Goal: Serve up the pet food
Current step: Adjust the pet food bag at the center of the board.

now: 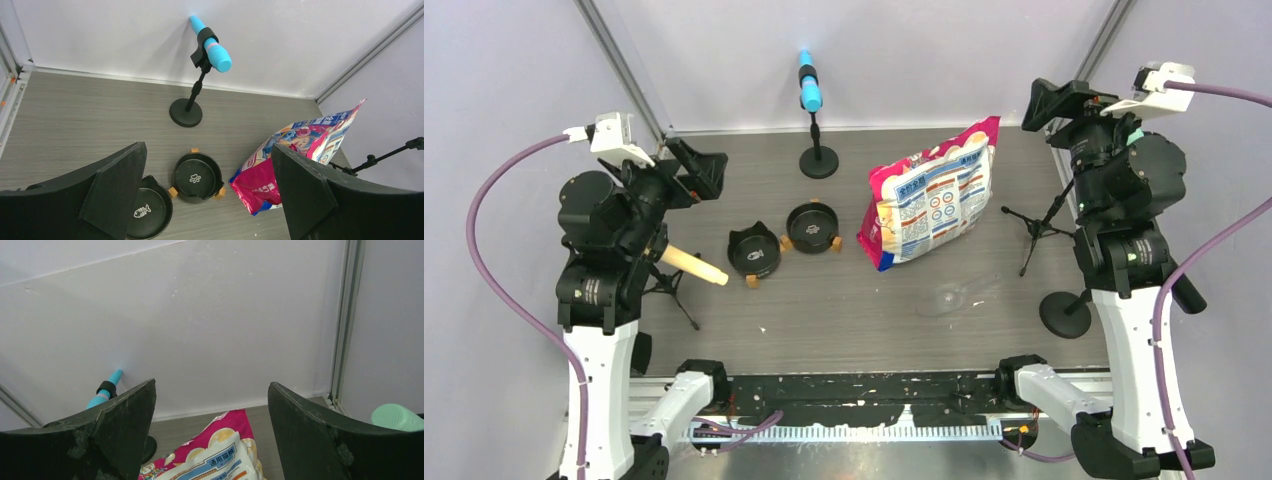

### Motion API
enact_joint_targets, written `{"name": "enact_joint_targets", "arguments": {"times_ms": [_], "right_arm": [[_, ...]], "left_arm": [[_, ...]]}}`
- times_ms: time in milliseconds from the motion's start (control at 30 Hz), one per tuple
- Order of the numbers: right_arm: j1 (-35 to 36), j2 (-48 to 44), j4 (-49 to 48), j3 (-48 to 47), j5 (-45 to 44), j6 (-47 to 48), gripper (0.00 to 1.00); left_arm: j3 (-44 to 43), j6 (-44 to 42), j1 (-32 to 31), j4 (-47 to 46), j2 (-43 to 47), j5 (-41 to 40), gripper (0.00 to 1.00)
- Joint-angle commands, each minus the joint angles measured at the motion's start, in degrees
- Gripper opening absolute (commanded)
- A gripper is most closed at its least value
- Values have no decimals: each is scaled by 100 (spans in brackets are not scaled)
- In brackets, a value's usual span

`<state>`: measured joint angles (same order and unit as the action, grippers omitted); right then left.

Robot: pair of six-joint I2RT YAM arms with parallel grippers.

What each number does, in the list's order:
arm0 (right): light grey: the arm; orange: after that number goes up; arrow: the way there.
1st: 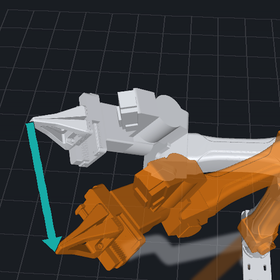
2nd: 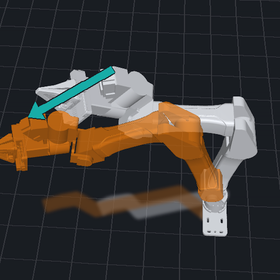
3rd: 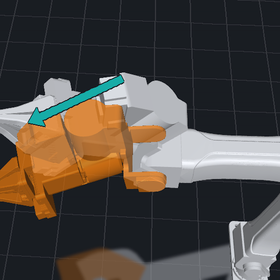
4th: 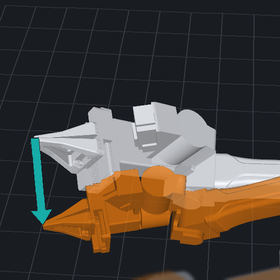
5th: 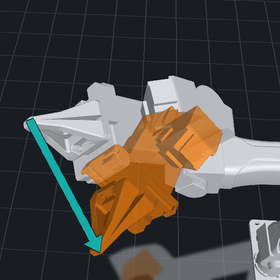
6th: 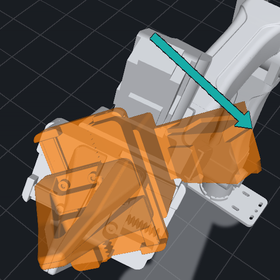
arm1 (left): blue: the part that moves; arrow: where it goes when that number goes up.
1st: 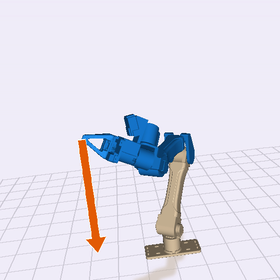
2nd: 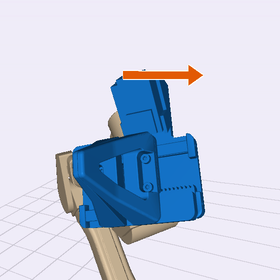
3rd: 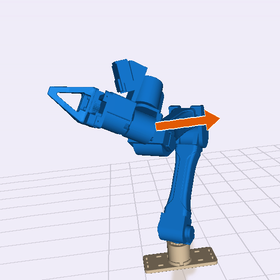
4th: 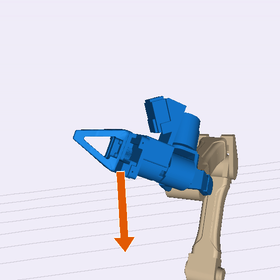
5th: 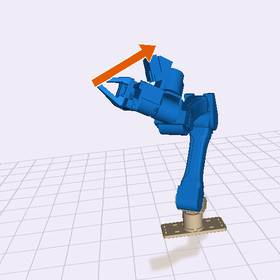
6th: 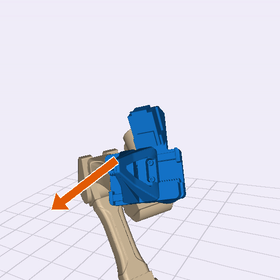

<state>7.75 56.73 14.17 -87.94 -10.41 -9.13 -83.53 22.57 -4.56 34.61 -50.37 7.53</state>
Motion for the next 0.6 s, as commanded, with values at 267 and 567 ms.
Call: {"name": "enact_joint_targets", "arguments": {"times_ms": [267,567], "right_arm": [[-12,201,361,183,172,-644,90],[108,351,1065,643,317,-1332,90]], "left_arm": [[995,-189,-21,-1190,338,1085,100],[1748,-478,-1282,-1466,-113,1693,100]]}}
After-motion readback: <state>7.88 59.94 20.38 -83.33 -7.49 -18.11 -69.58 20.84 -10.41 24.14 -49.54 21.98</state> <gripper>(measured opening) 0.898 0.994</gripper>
